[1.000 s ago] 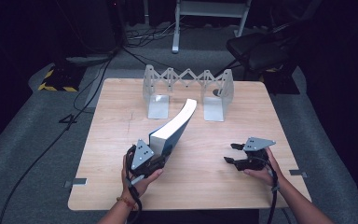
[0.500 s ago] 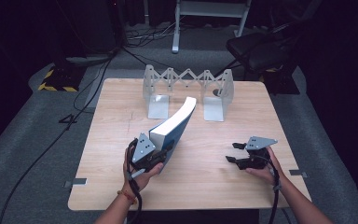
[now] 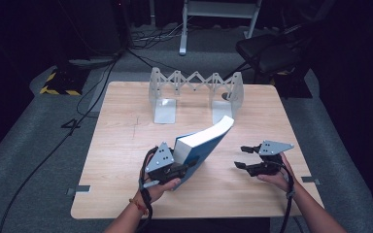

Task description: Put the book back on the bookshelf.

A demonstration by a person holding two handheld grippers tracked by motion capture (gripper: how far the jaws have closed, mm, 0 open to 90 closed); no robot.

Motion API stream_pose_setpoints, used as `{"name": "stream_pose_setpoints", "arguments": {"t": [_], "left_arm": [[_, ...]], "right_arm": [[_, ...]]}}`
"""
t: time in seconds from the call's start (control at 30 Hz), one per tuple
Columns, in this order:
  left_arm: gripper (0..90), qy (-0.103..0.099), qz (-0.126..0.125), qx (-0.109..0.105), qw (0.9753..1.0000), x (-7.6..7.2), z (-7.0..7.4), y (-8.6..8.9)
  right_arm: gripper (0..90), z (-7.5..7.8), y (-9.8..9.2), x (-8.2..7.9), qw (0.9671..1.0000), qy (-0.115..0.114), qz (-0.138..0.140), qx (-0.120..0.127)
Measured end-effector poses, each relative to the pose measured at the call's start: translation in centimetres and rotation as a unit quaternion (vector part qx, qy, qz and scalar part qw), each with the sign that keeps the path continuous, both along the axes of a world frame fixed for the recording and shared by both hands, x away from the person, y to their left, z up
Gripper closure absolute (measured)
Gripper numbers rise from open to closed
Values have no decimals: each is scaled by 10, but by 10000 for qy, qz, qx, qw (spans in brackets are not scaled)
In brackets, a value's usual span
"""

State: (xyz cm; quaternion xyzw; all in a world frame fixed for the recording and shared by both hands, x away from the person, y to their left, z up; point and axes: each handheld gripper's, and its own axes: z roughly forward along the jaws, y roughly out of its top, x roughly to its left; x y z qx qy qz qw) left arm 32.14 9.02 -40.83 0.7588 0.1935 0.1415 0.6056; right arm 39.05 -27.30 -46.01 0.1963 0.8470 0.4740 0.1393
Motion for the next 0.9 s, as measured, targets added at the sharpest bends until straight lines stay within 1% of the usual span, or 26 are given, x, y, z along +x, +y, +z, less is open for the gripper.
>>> {"name": "stream_pose_setpoints", "arguments": {"t": [0.03,0.07,0.1,0.13,0.2,0.23,0.27,0.3,0.4,0.43,0.47,0.5,0.6,0.7,0.73,0.8,0.83,0.9], "left_arm": [[607,47,-221,-93,9997,1,0,-5],[606,47,-221,-93,9997,1,0,-5],[606,-9,-404,-46,9992,0,-1,-10],[606,-9,-404,-46,9992,0,-1,-10],[605,-94,-495,55,9987,-2,0,-13],[605,-89,-493,52,9987,-2,0,-13],[604,-25,-477,-6,9989,-1,-1,-10],[603,-25,-477,-6,9989,-1,-1,-10],[602,95,-462,-29,9989,1,-4,0],[602,104,-455,-35,9989,1,-6,2],[601,123,-451,47,9989,0,-7,8],[600,123,-451,47,9989,0,-7,8],[600,151,-470,157,9987,-1,-9,15],[598,204,-478,208,9984,-1,-11,22],[597,224,-429,186,9987,0,-12,24],[597,237,-442,191,9986,0,-11,24],[596,250,-486,222,9983,1,-11,24],[593,239,-483,272,9982,1,-11,25]], "right_arm": [[319,2,1,-1,9999,-12,115,68],[319,2,1,-1,9999,-12,115,68],[315,4,3,-3,9997,-28,205,125],[315,4,3,-3,9997,-28,205,125],[311,6,5,-3,9995,-40,282,155],[309,6,7,-4,9992,-34,350,192],[309,7,10,-4,9988,-49,442,208],[309,7,10,-4,9988,-49,442,208],[310,9,15,-4,9985,-79,506,199],[310,10,17,-4,9985,-90,519,173],[311,12,22,-2,9982,-84,555,213],[311,12,22,-2,9982,-84,555,213],[311,16,28,0,9978,-100,598,268],[311,20,33,2,9973,-107,658,320],[310,21,36,3,9969,-97,722,299],[309,20,38,4,9968,-92,745,263],[308,20,40,5,9965,-57,787,265],[303,20,44,8,9961,-3,860,179]]}}
